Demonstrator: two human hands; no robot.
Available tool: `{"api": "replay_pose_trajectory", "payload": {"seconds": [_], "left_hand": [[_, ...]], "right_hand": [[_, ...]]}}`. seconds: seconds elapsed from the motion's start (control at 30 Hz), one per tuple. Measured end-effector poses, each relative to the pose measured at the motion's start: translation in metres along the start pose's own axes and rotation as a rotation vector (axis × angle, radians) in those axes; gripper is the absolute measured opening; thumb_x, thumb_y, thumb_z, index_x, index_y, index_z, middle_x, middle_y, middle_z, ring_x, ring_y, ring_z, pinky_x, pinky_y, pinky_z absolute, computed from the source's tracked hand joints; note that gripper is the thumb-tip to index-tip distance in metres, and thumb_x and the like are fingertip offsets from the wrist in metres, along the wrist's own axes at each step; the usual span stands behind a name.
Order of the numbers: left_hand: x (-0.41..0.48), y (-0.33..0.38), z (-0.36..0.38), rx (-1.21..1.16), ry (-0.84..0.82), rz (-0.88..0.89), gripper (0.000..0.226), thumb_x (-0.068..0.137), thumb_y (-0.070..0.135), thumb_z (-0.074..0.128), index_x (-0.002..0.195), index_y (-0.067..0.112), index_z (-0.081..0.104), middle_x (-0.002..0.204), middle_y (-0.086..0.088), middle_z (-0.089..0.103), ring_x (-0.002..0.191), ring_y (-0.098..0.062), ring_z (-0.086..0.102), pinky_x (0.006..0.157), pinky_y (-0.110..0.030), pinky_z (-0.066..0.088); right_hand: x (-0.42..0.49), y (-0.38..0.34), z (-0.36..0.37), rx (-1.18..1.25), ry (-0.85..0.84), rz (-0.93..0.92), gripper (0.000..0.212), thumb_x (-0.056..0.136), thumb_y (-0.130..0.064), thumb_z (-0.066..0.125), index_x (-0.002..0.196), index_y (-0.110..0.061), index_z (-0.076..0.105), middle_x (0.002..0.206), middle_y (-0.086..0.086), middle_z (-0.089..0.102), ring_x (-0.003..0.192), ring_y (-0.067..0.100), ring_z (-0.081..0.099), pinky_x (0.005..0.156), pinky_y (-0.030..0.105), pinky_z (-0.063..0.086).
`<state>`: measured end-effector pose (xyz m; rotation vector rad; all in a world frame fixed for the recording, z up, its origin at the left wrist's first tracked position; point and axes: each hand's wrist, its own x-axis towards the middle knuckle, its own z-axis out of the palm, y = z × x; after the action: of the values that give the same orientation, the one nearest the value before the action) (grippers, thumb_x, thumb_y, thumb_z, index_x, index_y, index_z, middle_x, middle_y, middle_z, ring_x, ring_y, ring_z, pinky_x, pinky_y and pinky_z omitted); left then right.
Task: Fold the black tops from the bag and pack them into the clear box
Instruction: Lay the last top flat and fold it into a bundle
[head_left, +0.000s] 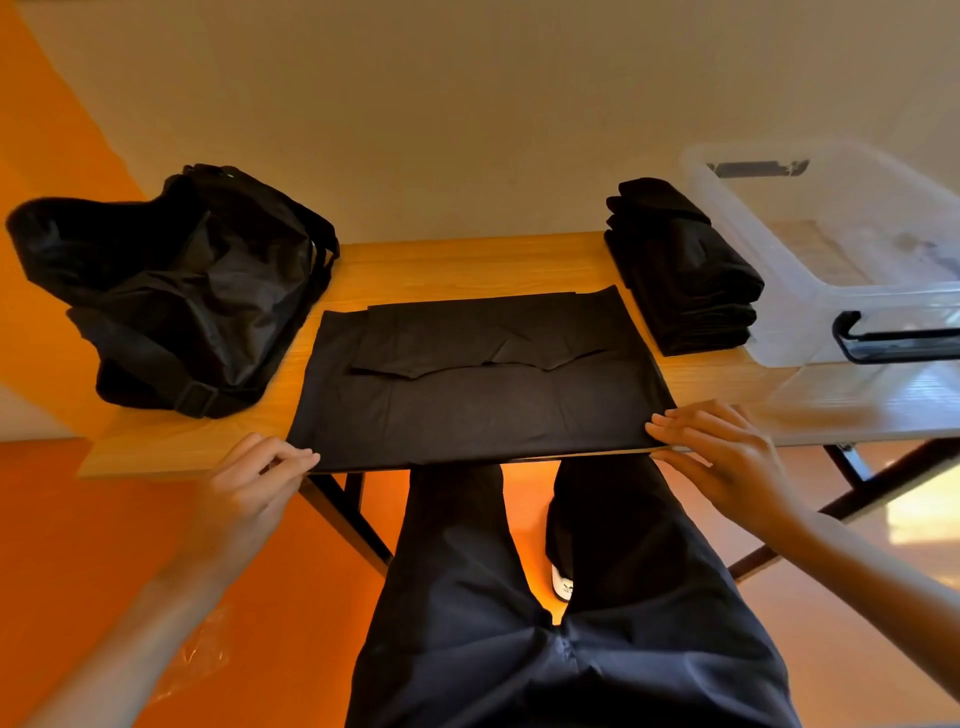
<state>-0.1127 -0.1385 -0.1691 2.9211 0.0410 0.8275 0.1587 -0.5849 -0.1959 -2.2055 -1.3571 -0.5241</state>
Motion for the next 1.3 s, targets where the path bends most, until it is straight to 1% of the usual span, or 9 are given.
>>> {"api": "replay_pose_trajectory", "payload": {"seconds": [0.1,0.2,0.43,0.6,0.7,0.83,1.03,1.17,1.3], "left_hand": [[0.0,0.007,0.002,-0.045,0.022,0.015,0.014,0.089,-0.005,0.072,0.102,-0.004,0.077,0.086,-0.01,0.068,0.077,-0.027,0.059,0.06,-0.042,0.051],[-0.003,0.004,0.001,-0.046,0.093,0.027,0.023,0.093,0.011,0.06,0.099,-0.002,0.078,0.085,-0.009,0.069,0.078,-0.029,0.061,0.066,-0.045,0.047],[0.0,-0.001,-0.015,-0.094,0.056,0.06,0.036,0.105,0.023,0.05,0.103,0.0,0.077,0.091,-0.006,0.069,0.082,-0.027,0.064,0.073,-0.047,0.047],[0.043,-0.007,-0.023,-0.11,0.083,-0.018,0.029,0.099,0.016,0.055,0.109,-0.002,0.075,0.097,-0.012,0.071,0.086,-0.029,0.065,0.076,-0.043,0.05],[0.07,-0.016,-0.021,-0.071,0.028,-0.071,0.021,0.099,0.014,0.064,0.11,0.0,0.074,0.101,-0.011,0.072,0.096,-0.024,0.065,0.085,-0.038,0.051],[0.098,-0.029,-0.017,-0.006,-0.059,-0.092,0.012,0.095,0.007,0.071,0.106,0.004,0.074,0.095,-0.006,0.071,0.091,-0.028,0.067,0.08,-0.046,0.053],[0.126,-0.045,-0.011,-0.018,-0.142,-0.172,0.015,0.091,0.009,0.071,0.106,0.009,0.074,0.095,0.0,0.071,0.091,-0.023,0.065,0.081,-0.046,0.053],[0.143,-0.053,-0.01,-0.007,-0.187,-0.193,0.011,0.09,0.01,0.073,0.1,0.011,0.075,0.085,0.004,0.067,0.081,-0.021,0.061,0.074,-0.045,0.053],[0.156,-0.058,-0.007,-0.002,-0.223,-0.232,0.011,0.087,0.009,0.076,0.097,0.014,0.075,0.077,0.009,0.06,0.072,-0.015,0.055,0.068,-0.038,0.05]], "right_hand": [[0.005,0.006,-0.007,0.023,-0.015,-0.009,0.029,0.091,-0.034,0.066,0.111,-0.016,0.077,0.111,-0.004,0.074,0.11,0.015,0.065,0.088,0.042,0.053],[0.006,0.008,-0.014,0.03,-0.038,-0.044,0.026,0.092,-0.031,0.064,0.108,-0.016,0.079,0.109,-0.005,0.075,0.108,0.013,0.064,0.084,0.044,0.053],[0.013,0.002,-0.024,-0.024,-0.014,-0.072,0.026,0.097,-0.026,0.055,0.106,-0.013,0.076,0.101,0.001,0.071,0.1,0.022,0.064,0.079,0.047,0.053],[0.055,0.014,-0.035,-0.084,-0.057,-0.126,0.029,0.101,-0.025,0.05,0.107,-0.009,0.073,0.095,0.002,0.065,0.091,0.019,0.057,0.077,0.04,0.046],[0.086,0.032,-0.035,-0.107,-0.111,-0.113,0.032,0.103,-0.033,0.047,0.105,-0.014,0.073,0.093,-0.002,0.064,0.089,0.016,0.053,0.075,0.043,0.045],[0.124,0.047,-0.032,-0.138,-0.149,-0.081,0.035,0.1,-0.039,0.047,0.099,-0.017,0.074,0.088,-0.004,0.068,0.086,0.023,0.06,0.083,0.048,0.043],[0.154,0.067,-0.022,-0.21,-0.25,-0.044,0.062,0.104,-0.058,0.025,0.099,-0.02,0.074,0.086,-0.004,0.067,0.092,0.025,0.06,0.091,0.046,0.037],[0.17,0.074,-0.021,-0.267,-0.312,-0.087,0.051,0.098,-0.056,0.035,0.094,-0.022,0.073,0.081,-0.006,0.066,0.09,0.025,0.061,0.092,0.043,0.036],[0.187,0.084,-0.024,-0.267,-0.357,-0.072,0.046,0.092,-0.056,0.041,0.094,-0.024,0.075,0.08,-0.011,0.065,0.093,0.025,0.062,0.093,0.05,0.04]]}}
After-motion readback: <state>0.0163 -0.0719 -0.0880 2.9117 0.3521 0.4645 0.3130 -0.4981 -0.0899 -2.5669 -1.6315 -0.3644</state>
